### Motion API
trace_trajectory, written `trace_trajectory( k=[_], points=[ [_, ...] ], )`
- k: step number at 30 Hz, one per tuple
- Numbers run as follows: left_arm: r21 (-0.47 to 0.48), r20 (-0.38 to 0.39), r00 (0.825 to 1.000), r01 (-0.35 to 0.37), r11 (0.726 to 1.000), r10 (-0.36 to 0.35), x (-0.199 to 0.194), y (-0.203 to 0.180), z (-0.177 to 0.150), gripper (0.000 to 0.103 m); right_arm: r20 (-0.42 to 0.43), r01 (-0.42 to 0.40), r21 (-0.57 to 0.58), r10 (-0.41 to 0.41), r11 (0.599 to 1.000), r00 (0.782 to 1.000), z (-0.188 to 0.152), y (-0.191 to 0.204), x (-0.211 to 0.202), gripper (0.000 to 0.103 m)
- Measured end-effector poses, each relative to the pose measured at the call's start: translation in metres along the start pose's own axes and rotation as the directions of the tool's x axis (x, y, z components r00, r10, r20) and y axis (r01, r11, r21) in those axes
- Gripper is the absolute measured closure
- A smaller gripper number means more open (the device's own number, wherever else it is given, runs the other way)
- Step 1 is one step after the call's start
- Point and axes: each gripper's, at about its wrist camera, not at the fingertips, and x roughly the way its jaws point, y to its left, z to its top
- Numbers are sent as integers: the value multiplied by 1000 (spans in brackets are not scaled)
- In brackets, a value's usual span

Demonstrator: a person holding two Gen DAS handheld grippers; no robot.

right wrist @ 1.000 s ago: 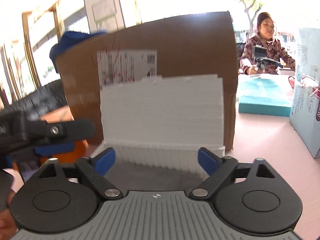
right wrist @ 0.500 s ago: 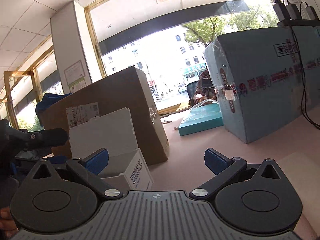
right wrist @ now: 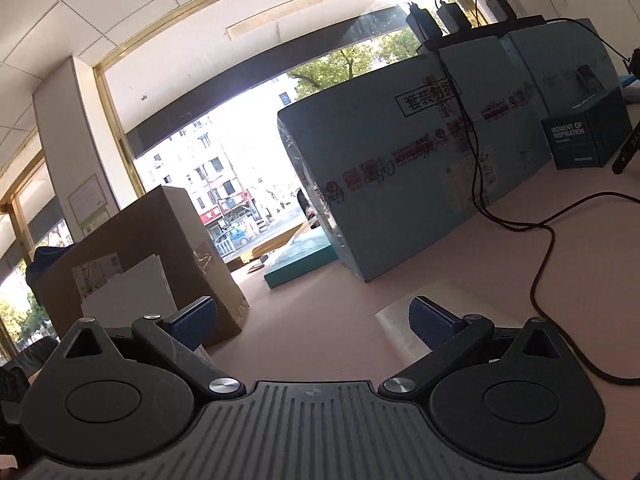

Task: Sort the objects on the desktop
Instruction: 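Move the left gripper over the cream rolled cloth on the table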

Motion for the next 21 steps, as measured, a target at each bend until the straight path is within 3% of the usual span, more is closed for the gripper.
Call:
trace_trajectory(
  k=[10,16,21],
  points=[
    [4,-91,996,-15,1000,15,17,0,-6,0,4,94,64,-95,994,996,1,-55,-19,0],
    [25,-119,993,13,1000,-10,20,-4,-7,0,4,72,165,-74,984,997,4,-77,-18,0],
    [45,-118,992,54,998,-49,29,-22,-5,0,-56,32,176,-23,984,998,2,-77,-10,0]
  ],
)
